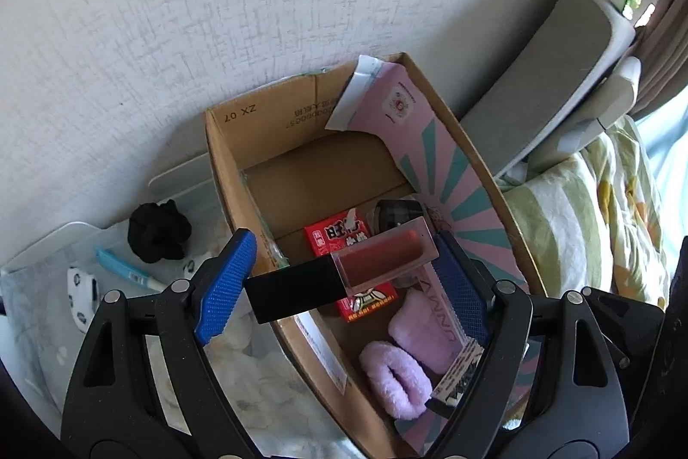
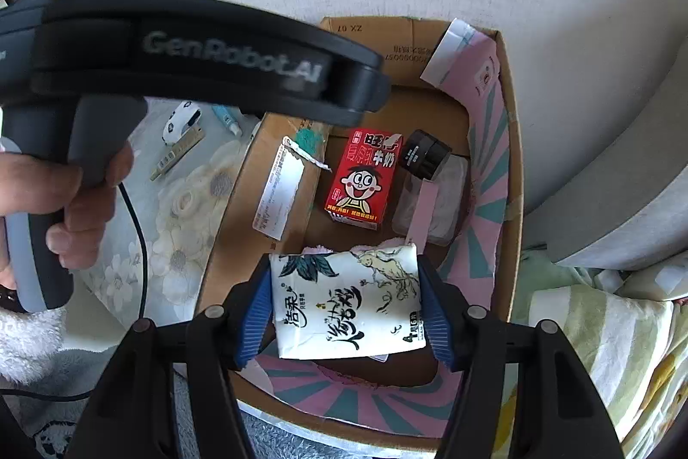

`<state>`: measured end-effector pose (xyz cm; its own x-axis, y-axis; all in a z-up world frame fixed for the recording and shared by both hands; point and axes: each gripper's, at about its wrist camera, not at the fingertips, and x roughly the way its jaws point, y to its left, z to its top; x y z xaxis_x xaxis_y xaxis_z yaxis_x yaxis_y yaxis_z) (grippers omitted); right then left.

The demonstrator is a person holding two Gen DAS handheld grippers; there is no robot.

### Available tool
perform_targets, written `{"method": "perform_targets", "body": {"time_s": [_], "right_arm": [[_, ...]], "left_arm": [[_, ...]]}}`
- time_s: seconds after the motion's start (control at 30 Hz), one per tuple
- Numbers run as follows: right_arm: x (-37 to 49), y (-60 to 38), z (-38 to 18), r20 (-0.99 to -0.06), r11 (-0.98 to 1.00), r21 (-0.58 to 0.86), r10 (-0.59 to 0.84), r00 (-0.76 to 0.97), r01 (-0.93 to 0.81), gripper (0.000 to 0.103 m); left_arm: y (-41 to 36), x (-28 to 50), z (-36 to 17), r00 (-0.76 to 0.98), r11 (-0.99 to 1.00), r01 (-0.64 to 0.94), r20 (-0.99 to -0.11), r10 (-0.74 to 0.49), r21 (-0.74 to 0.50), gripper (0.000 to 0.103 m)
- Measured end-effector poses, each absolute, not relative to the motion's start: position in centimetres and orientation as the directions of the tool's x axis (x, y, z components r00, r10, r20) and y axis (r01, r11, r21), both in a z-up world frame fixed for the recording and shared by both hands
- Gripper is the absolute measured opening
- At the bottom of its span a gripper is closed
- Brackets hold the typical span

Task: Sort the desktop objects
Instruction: 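Open both grippers to drop the lipstick and packet into the box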

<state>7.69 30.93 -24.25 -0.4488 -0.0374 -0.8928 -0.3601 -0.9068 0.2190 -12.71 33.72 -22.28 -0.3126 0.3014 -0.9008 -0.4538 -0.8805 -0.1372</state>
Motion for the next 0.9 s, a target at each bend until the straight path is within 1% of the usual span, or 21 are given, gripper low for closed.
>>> {"method": "perform_targets", "body": {"time_s": [0.13,0.17,0.2,0.23,0.27,0.3,0.37,0.43,0.6,0.9], "right_arm": [[7.2,31.2,-24.9,-0.897,-0.906,0.222,-0.045,-0.439,-0.359,0.060],[6.9,31.3,-25.3,-0.901,-0.903,0.224,-0.048,-0.431,-0.366,0.064],[6.8,31.4,-25.4,-0.903,-0.901,0.220,-0.043,-0.427,-0.373,0.072],[6.7,31.4,-25.5,-0.905,-0.901,0.216,-0.040,-0.424,-0.377,0.088],[6.7,31.3,-25.5,-0.898,-0.903,0.219,-0.039,-0.438,-0.370,0.091],[6.8,31.3,-25.2,-0.888,-0.904,0.226,-0.038,-0.458,-0.362,0.091],[7.2,31.2,-24.7,-0.864,-0.905,0.262,-0.066,-0.499,-0.334,0.103],[7.2,31.1,-24.3,-0.853,-0.908,0.275,-0.078,-0.515,-0.317,0.103],[6.9,30.6,-23.5,-0.848,-0.925,0.196,0.007,-0.530,-0.326,0.103],[6.8,31.0,-22.9,-0.846,-0.915,0.183,0.038,-0.531,-0.358,0.103]], "left_arm": [[34.2,-13.2,-22.9,-0.323,-0.884,-0.447,-0.897,0.302,-0.137,0.083],[34.2,-13.3,-23.0,-0.316,-0.887,-0.437,-0.898,0.306,-0.148,0.090],[34.2,-13.6,-23.1,-0.292,-0.893,-0.418,-0.906,0.308,-0.169,0.103],[34.2,-13.7,-23.1,-0.280,-0.893,-0.411,-0.907,0.316,-0.184,0.103],[34.1,-13.7,-23.0,-0.279,-0.890,-0.410,-0.901,0.332,-0.201,0.103],[34.1,-13.7,-22.8,-0.282,-0.887,-0.412,-0.897,0.341,-0.208,0.103],[34.1,-13.6,-22.2,-0.309,-0.889,-0.416,-0.889,0.337,-0.193,0.103],[34.0,-13.6,-21.6,-0.339,-0.892,-0.417,-0.881,0.331,-0.174,0.103],[33.0,-13.6,-20.4,-0.358,-0.896,-0.403,-0.868,0.344,-0.189,0.103],[31.5,-12.9,-18.9,-0.397,-0.898,-0.411,-0.855,0.333,-0.159,0.103]]}}
